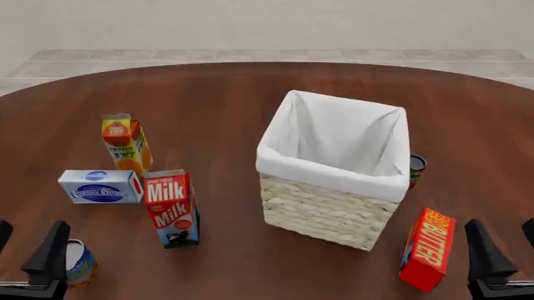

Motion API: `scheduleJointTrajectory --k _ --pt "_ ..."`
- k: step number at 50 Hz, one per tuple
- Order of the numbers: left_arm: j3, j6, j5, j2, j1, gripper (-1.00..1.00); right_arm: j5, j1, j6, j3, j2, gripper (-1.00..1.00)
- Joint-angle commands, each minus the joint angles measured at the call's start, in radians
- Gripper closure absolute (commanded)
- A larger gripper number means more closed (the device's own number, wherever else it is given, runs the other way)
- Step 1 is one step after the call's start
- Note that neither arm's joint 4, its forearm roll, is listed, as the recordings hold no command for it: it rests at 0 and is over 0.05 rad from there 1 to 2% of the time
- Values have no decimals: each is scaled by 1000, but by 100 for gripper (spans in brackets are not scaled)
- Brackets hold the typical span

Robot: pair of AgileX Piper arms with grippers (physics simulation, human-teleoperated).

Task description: Pick up the orange juice, and put it in the basket.

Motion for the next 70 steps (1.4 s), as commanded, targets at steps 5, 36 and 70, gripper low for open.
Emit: scheduleJointTrajectory --k 5,36,70 --pt "-3 0 2 -1 -1 -100 -23 3 -8 13 27 -100" --pt "-344 22 48 177 -10 -100 -46 9 -18 14 54 -100" --pt "-1121 -9 328 1070 33 -100 -5 9 -9 14 -3 -100"
